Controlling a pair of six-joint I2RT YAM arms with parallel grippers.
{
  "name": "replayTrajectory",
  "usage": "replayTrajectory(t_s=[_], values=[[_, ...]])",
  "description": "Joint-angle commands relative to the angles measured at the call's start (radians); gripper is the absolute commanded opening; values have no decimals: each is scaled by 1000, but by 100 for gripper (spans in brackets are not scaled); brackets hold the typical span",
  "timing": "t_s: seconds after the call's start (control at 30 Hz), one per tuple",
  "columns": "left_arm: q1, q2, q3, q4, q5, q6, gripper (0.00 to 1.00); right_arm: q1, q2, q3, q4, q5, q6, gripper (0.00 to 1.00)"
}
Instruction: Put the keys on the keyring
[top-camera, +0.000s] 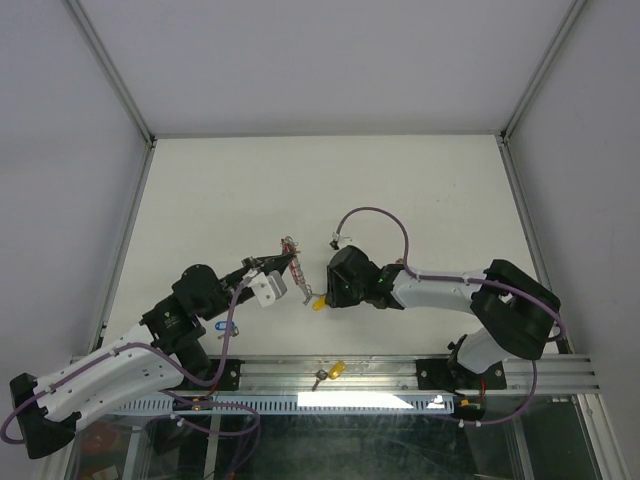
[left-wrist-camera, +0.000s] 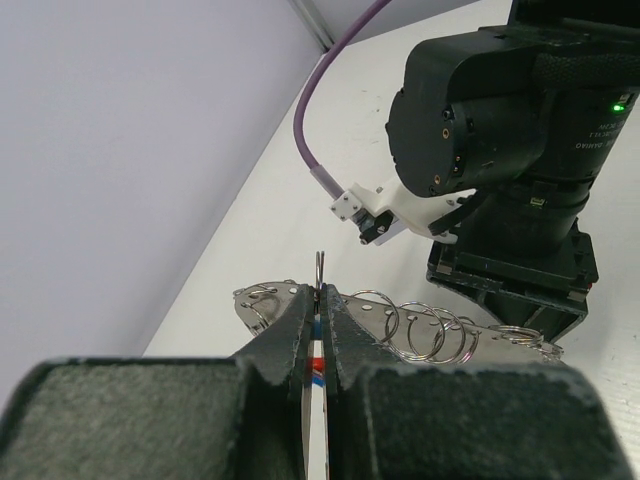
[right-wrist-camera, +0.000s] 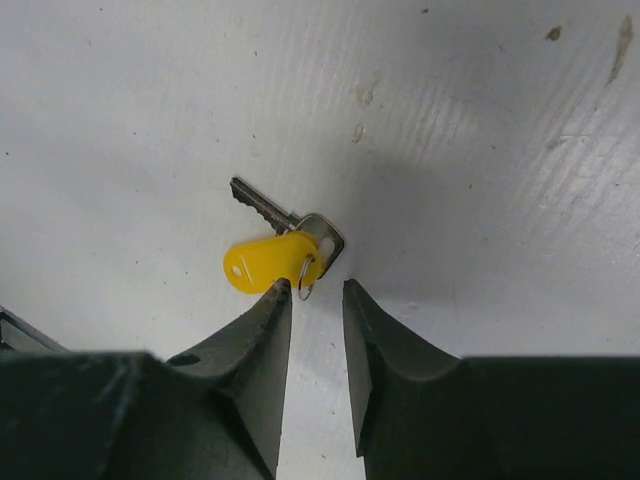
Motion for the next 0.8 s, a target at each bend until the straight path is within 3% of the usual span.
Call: replayTrajectory(t_s=[0.0,0.13,0.4,0.47,0.6,0.77], values=[[14,3,49,45,9,-12,0,7,20,38,70,38,8,29],[19,8,51,41,4,-8,0,8,36,41,79,39,1,24],[24,14,55,37,3,-4,0,7,30,42,68,38,-23,1],[26,17,56,36,1,-2,0,7,11,40,55,44,-44,0],[31,23,57,35,1,-2,0,7,-73,21,50,53,-164,0],[36,31,56,38,19,-2,0,7,-228,13,49,1,-449,0]])
